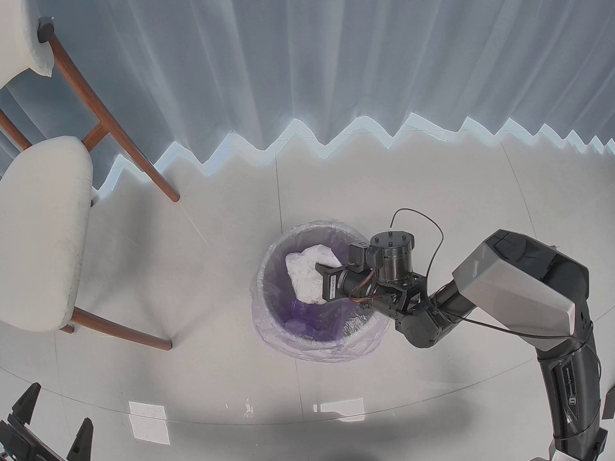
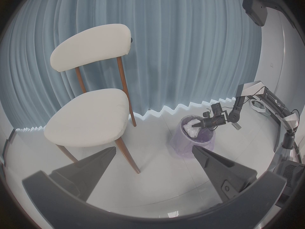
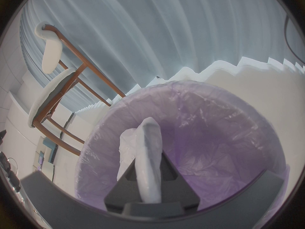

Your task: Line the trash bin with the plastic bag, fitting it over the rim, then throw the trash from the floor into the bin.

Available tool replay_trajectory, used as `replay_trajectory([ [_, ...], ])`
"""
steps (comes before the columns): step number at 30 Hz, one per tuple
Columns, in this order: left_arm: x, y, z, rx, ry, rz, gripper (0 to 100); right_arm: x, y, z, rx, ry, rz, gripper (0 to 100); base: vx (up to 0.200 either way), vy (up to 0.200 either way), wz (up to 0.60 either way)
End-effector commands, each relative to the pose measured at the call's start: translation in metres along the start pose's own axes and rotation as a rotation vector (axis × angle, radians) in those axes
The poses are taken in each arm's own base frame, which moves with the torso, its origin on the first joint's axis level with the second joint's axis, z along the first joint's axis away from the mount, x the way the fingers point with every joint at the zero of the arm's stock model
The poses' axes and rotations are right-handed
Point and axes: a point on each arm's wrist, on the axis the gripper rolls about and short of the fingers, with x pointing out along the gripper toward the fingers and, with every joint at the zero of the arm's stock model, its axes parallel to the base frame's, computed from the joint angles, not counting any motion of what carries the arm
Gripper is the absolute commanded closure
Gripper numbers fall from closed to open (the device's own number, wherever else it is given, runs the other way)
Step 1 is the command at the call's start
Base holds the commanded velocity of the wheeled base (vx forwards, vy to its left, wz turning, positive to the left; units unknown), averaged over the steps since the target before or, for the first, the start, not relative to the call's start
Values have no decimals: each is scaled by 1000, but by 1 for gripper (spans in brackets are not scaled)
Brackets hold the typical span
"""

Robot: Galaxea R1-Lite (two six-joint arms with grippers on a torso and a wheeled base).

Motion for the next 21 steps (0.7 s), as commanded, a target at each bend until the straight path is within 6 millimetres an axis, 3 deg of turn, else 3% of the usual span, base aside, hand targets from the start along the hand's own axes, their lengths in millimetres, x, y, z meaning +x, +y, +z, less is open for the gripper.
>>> replay_trajectory([
  [1,0,0,-5,-1,4,0,0,4,-2,-7,2,12,-4,100,0,0,0],
  [3,0,0,-5,-6,4,2,0,4,-2,-6,1,9,-3,100,0,0,0],
  [4,0,0,-5,-6,4,2,0,5,-2,-6,1,6,-1,0,0,0,0],
  [16,0,0,-5,-7,4,2,0,3,0,0,-3,-29,2,0,0,0,0],
  [21,0,0,-5,-7,4,3,0,-8,7,22,-8,-70,12,0,0,0,0],
])
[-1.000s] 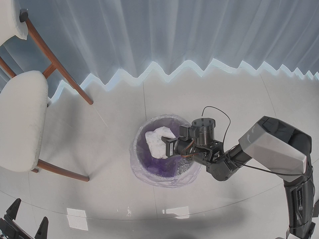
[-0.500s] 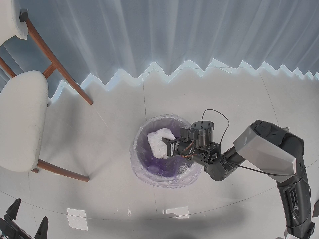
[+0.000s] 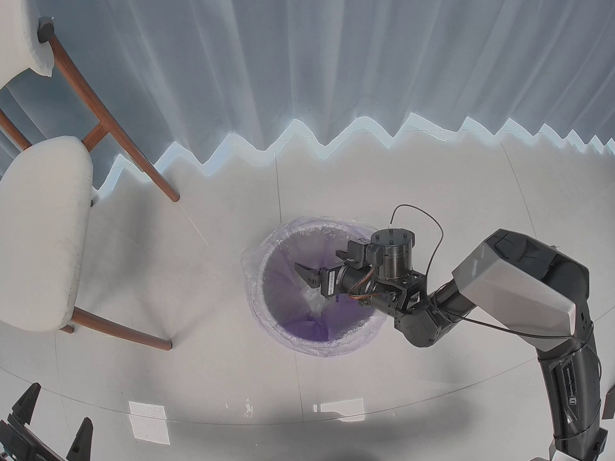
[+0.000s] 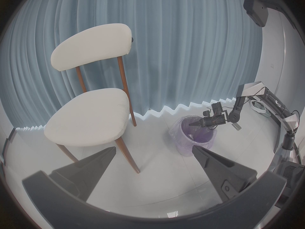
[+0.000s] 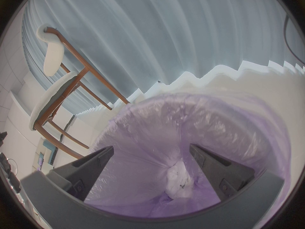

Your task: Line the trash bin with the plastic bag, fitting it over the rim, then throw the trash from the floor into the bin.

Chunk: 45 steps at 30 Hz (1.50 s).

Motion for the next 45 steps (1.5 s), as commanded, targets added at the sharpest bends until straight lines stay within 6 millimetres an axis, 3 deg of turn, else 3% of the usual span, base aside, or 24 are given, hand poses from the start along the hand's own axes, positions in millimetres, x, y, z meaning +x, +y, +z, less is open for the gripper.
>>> replay_trajectory([
  [1,0,0,-5,0,3,-1,0,-10,6,19,-4,-32,10,0,0,0,0],
  [4,0,0,-5,0,3,1,0,-14,7,23,-4,-37,10,0,0,0,0],
  [9,0,0,-5,0,1,-1,0,-41,12,40,-5,-46,1,0,0,0,0],
  [20,0,0,-5,-2,1,-1,0,-94,17,59,-2,-57,-65,0,0,0,0],
  [28,0,0,-5,-2,2,1,0,-163,22,78,2,-93,-121,0,0,0,0],
  [30,0,0,-5,-2,2,1,0,-169,21,80,3,-99,-131,0,0,0,0],
  [31,0,0,-5,-2,2,1,0,-182,18,84,4,-115,-148,0,0,0,0],
  [33,0,0,-5,-2,2,1,0,-182,18,84,4,-115,-148,0,0,0,0],
  [34,0,0,-5,-2,2,1,0,-202,10,90,9,-140,-184,0,0,0,0],
  [36,0,0,-5,-2,2,1,0,-221,2,92,16,-154,-220,0,0,0,0],
  [45,0,0,-5,-2,2,1,0,-281,-15,94,32,-211,-327,0,0,0,0],
])
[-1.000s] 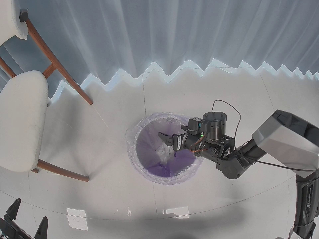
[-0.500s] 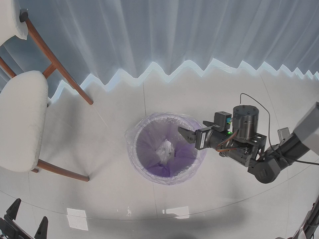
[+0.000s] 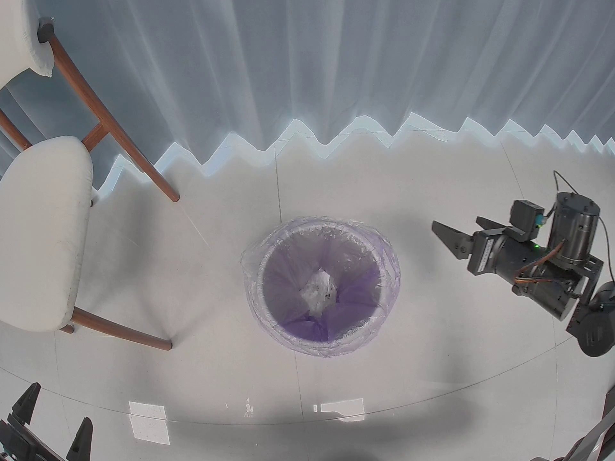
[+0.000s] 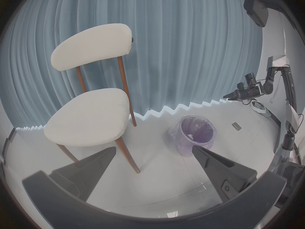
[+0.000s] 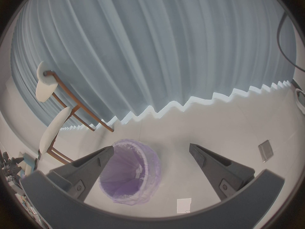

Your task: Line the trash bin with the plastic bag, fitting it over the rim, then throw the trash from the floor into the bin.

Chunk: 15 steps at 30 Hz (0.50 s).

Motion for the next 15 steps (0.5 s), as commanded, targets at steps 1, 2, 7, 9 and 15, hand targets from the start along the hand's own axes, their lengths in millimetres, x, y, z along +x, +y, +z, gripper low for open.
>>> replay_trajectory([
  [1,0,0,-5,0,2,0,0,-44,-16,15,11,-74,-59,0,0,0,0],
  [2,0,0,-5,0,2,0,0,-49,-17,15,12,-75,-64,0,0,0,0],
  [7,0,0,-5,0,2,0,0,-74,-18,18,13,-86,-85,0,0,0,0],
  [9,0,0,-5,0,2,0,0,-81,-18,20,14,-86,-98,0,0,0,0],
  [15,0,0,-5,0,2,0,0,-95,-17,23,15,-93,-118,0,0,0,0],
])
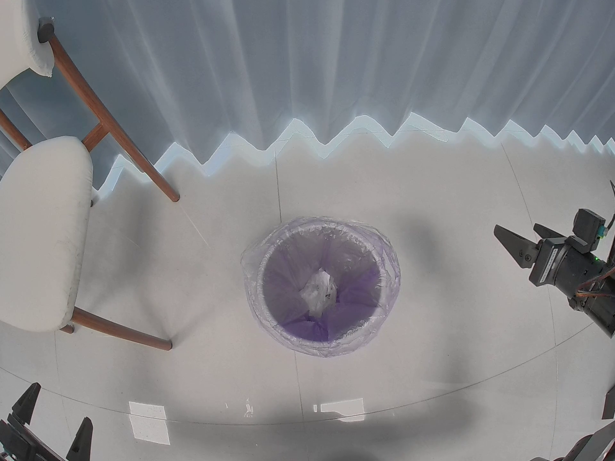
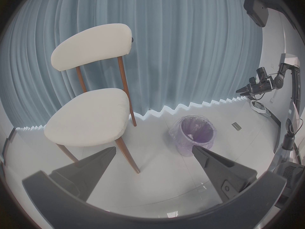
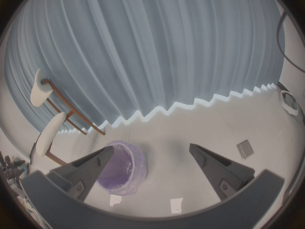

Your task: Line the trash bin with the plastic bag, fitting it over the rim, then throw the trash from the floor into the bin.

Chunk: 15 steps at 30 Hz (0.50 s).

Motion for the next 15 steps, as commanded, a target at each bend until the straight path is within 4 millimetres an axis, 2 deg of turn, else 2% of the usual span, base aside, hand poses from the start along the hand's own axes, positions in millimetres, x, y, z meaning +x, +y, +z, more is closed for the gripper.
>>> replay_trajectory([
  [1,0,0,-5,0,2,0,0,-28,-2,11,6,-61,-24,0,0,0,0],
  [8,0,0,-5,0,2,0,0,-65,-6,10,4,-43,-55,0,0,0,0],
  [12,0,0,-5,0,0,0,0,-90,-10,1,0,-25,-84,0,0,0,0],
  [15,0,0,-5,0,2,0,0,-101,-12,-5,-6,-25,-86,0,0,0,0],
])
